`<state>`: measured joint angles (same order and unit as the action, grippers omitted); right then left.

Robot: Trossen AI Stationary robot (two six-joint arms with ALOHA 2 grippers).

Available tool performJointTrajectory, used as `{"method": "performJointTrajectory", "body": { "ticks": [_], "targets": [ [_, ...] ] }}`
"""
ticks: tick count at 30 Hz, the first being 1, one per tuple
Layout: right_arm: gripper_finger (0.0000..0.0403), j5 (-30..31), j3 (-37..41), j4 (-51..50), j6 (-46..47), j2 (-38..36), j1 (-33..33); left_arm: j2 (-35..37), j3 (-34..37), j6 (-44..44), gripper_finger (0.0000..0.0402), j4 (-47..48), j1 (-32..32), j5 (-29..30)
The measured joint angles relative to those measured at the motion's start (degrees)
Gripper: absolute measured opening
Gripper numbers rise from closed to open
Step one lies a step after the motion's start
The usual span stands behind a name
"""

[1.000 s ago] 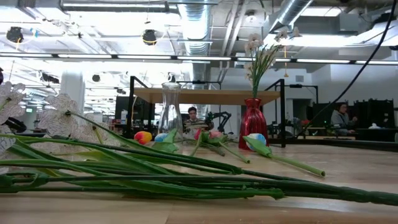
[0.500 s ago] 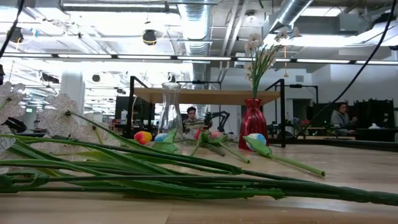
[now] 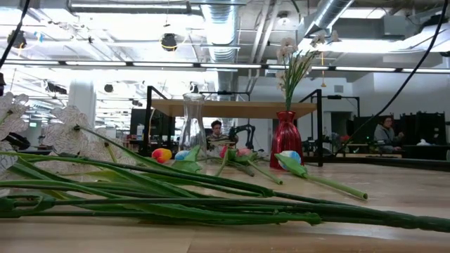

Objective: Pick and place flowers into a vace then onto a shelf
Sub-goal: Put the dark red flower into the red vase

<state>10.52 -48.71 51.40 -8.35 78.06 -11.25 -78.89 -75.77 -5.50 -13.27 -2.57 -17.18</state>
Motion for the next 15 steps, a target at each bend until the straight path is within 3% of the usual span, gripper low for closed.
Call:
{"method": "performJointTrajectory", "body": {
  "ticks": [6,15],
  "targets": [
    [0.0,0.0,0.0,-0.18,-0.02,0.0,0.0,0.0,0.0,-0.42,0.0207,0.06,0.0,-0.01],
    [0.0005,-0.21,0.0,-1.02,0.31,0.0,0.0,0.0,0.02,-0.8,0.0086,0.31,0.0,-1.09]
  ]
}}
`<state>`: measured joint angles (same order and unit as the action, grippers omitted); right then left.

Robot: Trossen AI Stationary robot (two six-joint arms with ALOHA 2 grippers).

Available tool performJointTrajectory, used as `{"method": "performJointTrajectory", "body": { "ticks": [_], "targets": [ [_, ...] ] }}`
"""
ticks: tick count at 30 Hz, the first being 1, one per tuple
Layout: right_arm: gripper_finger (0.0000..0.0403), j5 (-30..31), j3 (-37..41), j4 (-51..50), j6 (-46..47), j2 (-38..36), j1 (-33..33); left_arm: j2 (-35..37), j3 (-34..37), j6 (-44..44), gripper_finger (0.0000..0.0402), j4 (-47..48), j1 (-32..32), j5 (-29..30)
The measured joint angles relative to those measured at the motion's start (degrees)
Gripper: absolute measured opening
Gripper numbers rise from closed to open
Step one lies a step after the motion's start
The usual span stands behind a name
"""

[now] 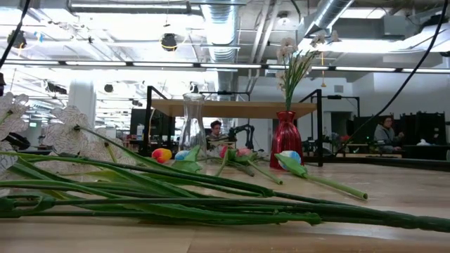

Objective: Pick and place flowers into a vace then onto a shelf
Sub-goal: Put the dark red flower into the red vase

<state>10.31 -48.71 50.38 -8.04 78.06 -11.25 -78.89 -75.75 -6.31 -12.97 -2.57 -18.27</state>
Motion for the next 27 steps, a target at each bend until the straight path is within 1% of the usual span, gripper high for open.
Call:
{"method": "performJointTrajectory", "body": {
  "ticks": [5,8,10,15,19,21,25,27],
  "targets": [
    [0.0024,-0.12,0.0,-0.87,0.81,0.0,0.0,0.0,0.02,-0.01,0.0026,0.35,0.0,-0.8],
    [0.0038,-0.09,0.0,-1.1,2.32,0.0,0.0,0.0,0.02,0.13,0.0008,0.37,0.0,-0.82],
    [0.0049,-0.04,0.0,-1.58,2.63,0.0,0.0,0.0,0.02,0.08,0.0009,0.5,0.0,-0.85],
    [0.0077,0.12,0.0,-1.95,4.56,0.0,0.0,0.02,0.04,0.0,0.0028,1.84,0.02,-0.97],
    [0.0099,0.1,-0.1,-3.21,5.15,0.0,0.0,0.04,0.02,0.02,0.0029,4.45,0.0,-1.13],
    [0.0108,0.06,-1.5,-7.87,6.38,-0.02,0.0,0.04,0.04,0.0,0.0026,5.56,0.0,-2.34],
    [0.012,-0.63,-5.79,-21.25,8.09,-0.03,0.0,0.04,0.04,0.02,0.0021,6.8,0.02,-3.97],
    [0.0122,-1.38,-7.46,-24.71,8.08,-0.02,0.0,0.04,0.04,0.02,0.0021,7.23,0.02,-4.07]
  ]
}}
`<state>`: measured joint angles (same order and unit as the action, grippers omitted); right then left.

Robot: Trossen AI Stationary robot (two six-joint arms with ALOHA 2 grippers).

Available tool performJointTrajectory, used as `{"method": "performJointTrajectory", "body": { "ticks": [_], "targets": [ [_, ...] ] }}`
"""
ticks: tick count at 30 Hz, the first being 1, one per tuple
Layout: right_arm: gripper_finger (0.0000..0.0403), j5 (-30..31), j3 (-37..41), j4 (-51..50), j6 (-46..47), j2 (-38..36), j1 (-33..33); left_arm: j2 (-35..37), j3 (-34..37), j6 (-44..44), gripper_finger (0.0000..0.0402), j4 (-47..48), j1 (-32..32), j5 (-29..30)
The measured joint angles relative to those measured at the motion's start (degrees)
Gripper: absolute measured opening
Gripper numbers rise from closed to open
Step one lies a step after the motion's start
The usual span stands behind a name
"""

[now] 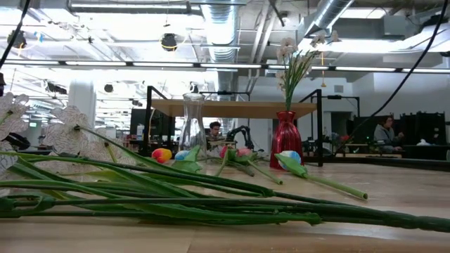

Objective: Pick and place flowers into a vace then onto a shelf
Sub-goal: Put the dark red flower into the red vase

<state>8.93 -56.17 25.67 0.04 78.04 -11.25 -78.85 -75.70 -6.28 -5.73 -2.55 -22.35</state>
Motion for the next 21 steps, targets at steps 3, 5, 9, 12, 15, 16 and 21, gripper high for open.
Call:
{"method": "performJointTrajectory", "body": {
  "ticks": [3,5,9,12,15,16,21],
  "targets": [
    [0.0122,-0.05,-1.87,-2.06,-0.47,-0.02,0.0,0.0,0.0,0.0,0.0022,1.06,0.0,-0.13],
    [0.0121,-0.23,-3.21,-4.38,-0.49,-0.02,0.14,0.0,0.0,0.0,0.0023,1.55,0.0,-0.11],
    [0.0121,-2.88,-6.15,-9.57,-0.1,-0.03,0.76,0.0,0.04,0.0,0.0023,3.1,0.0,-0.11],
    [0.0121,-3.28,-7.01,-11.79,-0.03,-0.04,0.89,0.02,0.04,0.02,0.0023,3.65,0.0,-0.11],
    [0.012,-3.56,-7.32,-11.95,0.01,-0.04,0.87,0.0,0.04,0.02,0.0023,3.9,0.0,-0.07],
    [0.012,-3.79,-7.33,-12.0,0.01,-0.04,0.87,0.0,0.04,0.02,0.0023,3.64,0.0,-0.07],
    [0.0101,-4.37,-7.33,-13.81,0.99,-0.04,0.87,0.0,0.04,0.02,0.0023,3.61,0.0,-0.03]
  ]
}}
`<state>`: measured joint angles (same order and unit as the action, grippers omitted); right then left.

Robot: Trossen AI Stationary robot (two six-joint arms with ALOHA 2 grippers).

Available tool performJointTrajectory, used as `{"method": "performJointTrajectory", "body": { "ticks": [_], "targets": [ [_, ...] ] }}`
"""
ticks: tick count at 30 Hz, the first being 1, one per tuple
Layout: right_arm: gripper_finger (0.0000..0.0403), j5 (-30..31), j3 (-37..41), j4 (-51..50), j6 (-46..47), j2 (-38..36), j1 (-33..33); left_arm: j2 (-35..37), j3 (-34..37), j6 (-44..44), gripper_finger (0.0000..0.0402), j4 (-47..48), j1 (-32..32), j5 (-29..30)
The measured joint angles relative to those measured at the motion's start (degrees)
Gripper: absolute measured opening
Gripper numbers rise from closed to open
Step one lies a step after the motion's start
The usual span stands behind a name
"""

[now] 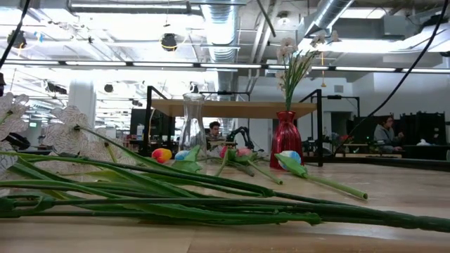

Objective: Pick and place flowers into a vace then onto a shelf
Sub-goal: Put the dark red flower into the red vase

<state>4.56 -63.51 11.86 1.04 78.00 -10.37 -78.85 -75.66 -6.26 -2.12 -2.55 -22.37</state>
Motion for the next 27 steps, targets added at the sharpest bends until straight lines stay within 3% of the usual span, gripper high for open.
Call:
{"method": "performJointTrajectory", "body": {
  "ticks": [7,19,27],
  "targets": [
    [0.001,-0.22,0.0,-1.47,-1.49,0.04,-0.11,0.0,0.0,0.73,0.0023,0.02,0.02,0.11],
    [0.0003,-0.15,0.0,-1.44,-1.5,0.04,0.0,0.0,0.0,1.29,0.0026,0.08,1.07,1.92],
    [0.0001,0.02,0.0,-1.16,-1.51,0.04,0.5,0.0,-0.02,1.68,0.0097,2.05,1.97,6.17]
  ]
}}
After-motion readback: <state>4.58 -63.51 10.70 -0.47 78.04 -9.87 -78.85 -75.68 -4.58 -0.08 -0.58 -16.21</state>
